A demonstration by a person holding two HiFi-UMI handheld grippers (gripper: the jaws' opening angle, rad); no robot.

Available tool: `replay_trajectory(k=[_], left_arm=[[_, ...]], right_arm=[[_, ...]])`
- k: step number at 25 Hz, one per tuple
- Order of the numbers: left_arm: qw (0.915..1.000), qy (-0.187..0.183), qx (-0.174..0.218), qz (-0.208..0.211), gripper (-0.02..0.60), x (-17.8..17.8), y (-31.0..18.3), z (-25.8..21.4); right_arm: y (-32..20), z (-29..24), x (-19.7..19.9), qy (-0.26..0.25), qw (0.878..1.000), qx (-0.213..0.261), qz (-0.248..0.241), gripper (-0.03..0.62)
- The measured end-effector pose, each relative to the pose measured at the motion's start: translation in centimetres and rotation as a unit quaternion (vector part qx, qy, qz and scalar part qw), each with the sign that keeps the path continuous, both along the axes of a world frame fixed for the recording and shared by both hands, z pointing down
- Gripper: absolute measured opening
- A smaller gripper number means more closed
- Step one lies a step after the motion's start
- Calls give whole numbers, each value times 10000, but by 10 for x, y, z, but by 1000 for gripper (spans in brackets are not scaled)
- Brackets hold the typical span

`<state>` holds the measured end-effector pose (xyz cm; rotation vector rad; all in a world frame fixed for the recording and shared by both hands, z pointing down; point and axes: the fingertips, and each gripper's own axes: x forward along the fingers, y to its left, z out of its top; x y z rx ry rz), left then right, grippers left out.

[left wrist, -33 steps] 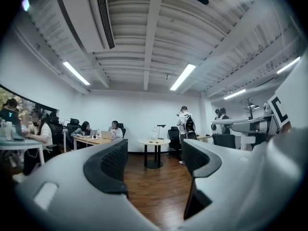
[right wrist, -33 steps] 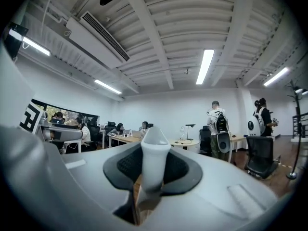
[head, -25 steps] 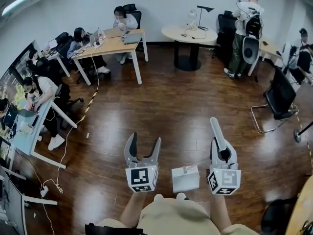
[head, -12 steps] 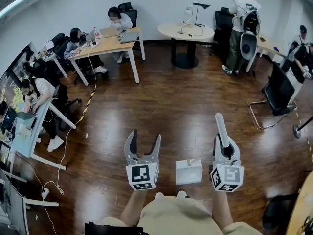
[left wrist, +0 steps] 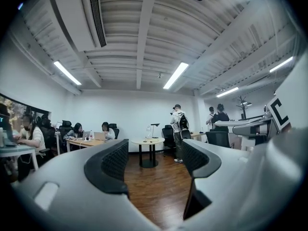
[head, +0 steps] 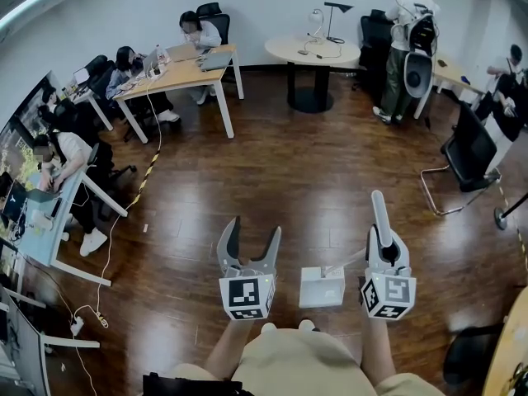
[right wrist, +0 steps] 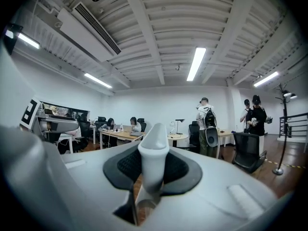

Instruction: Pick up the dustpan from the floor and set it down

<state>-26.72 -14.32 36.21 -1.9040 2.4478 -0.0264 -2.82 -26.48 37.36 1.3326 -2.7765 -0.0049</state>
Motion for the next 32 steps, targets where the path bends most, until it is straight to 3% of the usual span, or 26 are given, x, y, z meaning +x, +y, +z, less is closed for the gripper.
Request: replay_trajectory(k=[10,20,25,32], left_arm=[[9983,-16,-161,566,331,37,-18,18],[9890,-97,-342,1439,330,99,-53,30],[9791,-46,-396,1993,330,134,-76,37],[9559,-60,-664,2859,330,212,-115,59]], right_arm=[[-4,41,39,145,9985,-431,304,80],[-3,69,106,245,9945,-633,800,80],[-3,81,136,331,9908,-704,1105,81],[-15,113,196,496,9830,-972,1473,81]])
